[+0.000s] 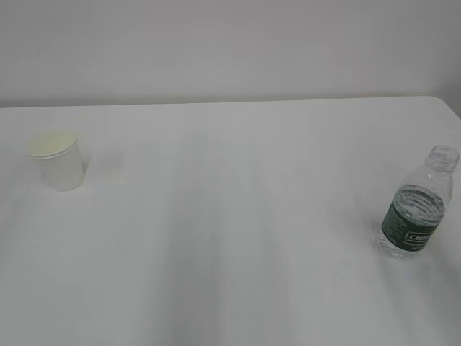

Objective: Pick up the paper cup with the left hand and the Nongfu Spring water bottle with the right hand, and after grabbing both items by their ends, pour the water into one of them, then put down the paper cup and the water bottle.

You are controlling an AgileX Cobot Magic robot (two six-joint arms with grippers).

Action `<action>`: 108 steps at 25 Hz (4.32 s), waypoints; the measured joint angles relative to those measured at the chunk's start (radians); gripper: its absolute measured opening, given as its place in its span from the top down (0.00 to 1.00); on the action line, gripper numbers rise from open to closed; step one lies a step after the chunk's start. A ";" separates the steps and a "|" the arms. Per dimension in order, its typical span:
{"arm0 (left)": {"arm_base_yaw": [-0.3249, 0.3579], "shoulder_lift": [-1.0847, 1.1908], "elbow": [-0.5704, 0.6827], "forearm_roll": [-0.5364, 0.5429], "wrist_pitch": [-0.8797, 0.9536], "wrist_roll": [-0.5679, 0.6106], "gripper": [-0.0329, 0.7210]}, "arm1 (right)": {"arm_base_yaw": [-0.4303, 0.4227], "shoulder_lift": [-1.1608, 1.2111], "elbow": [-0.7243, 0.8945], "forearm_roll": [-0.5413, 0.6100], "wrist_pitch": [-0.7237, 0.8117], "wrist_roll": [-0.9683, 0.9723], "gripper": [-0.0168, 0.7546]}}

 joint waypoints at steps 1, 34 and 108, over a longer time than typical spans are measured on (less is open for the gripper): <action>0.000 0.018 0.000 -0.015 -0.016 0.000 0.23 | 0.000 0.008 0.000 -0.002 0.000 0.000 0.24; -0.215 0.406 0.184 -0.080 -0.687 0.002 0.31 | 0.000 0.069 0.313 0.009 -0.367 0.001 0.24; -0.361 1.073 0.505 0.135 -1.482 -0.134 0.36 | 0.000 1.264 0.336 0.095 -1.232 -0.073 0.14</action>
